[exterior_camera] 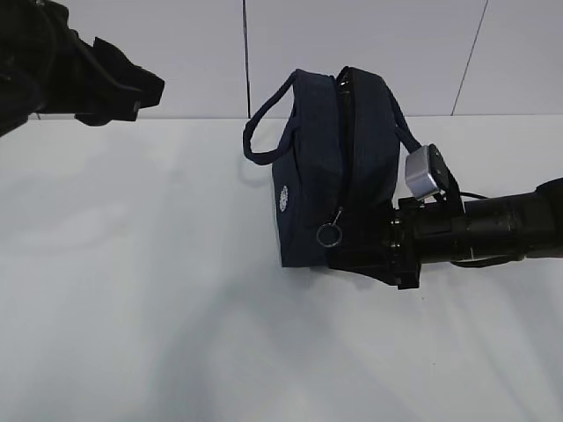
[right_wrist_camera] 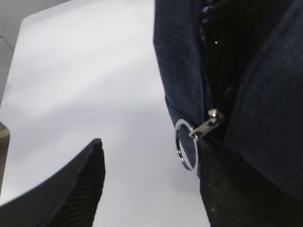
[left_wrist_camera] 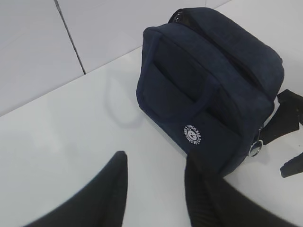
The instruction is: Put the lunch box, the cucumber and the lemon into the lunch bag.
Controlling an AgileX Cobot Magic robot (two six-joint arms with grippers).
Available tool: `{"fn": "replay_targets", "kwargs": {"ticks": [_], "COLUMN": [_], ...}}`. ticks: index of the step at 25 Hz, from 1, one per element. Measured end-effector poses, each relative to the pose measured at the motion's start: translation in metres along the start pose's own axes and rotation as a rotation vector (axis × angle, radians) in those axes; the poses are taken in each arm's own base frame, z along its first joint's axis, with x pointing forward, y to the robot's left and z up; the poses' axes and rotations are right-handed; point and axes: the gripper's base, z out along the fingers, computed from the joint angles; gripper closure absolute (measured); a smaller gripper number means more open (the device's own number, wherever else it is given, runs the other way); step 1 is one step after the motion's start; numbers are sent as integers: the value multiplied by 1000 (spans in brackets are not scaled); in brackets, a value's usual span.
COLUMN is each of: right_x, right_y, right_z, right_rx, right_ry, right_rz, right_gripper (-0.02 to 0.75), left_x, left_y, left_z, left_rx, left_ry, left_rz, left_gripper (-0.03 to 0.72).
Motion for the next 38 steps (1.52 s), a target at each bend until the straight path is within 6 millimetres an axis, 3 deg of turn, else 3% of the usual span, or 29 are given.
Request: {"fn": "replay_targets", "kwargs": {"ticks": [28, 35, 38], "right_x": [5, 1, 1], "right_y": [-6, -1, -1], "right_z": [4, 13, 13], "right_rx": [39, 29, 29], "right_ry": [-46, -56, -57], "right_rz": [82, 74, 74], "right_gripper": [257, 258, 284], "left_x": [0, 0, 0], "left_y": [0, 0, 0], "left_z": [0, 0, 0], "left_rx": [0, 0, 0], "left_ry": [0, 0, 0], "left_rz": [0, 0, 0], "left_gripper": [397, 397, 397]}}
